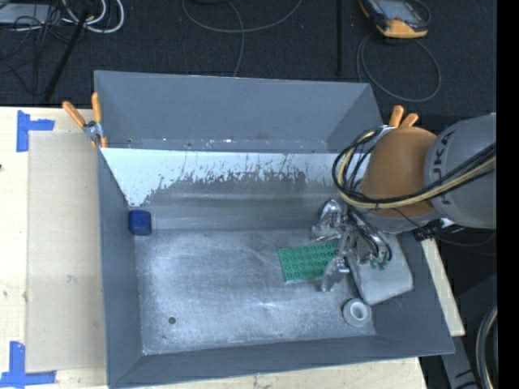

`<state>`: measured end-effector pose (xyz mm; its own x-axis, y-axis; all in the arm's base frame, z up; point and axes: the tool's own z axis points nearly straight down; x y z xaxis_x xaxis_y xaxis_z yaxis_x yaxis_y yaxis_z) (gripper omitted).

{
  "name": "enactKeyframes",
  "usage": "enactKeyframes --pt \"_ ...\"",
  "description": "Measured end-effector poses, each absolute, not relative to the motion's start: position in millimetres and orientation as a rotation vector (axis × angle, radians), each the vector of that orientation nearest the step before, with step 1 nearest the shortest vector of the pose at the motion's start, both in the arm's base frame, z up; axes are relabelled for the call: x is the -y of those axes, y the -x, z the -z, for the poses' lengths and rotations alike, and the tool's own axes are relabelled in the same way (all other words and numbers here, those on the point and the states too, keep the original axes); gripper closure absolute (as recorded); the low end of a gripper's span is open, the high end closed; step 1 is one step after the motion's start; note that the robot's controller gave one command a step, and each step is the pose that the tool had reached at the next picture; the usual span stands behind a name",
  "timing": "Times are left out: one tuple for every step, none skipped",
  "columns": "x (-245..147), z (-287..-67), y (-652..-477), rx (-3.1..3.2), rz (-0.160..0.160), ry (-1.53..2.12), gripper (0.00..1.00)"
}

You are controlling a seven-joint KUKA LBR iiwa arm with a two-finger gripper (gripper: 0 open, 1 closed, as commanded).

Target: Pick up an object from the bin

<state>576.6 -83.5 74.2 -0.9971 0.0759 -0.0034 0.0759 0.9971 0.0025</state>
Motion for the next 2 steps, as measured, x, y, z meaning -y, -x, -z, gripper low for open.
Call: enactKeyframes --pt "83.2 -75.9 -577.9 -3.136 -0.001 -0.115 0.0" --pt "82.9 -78.0 -579.8 -3.131 0.0 -0.112 1.0"
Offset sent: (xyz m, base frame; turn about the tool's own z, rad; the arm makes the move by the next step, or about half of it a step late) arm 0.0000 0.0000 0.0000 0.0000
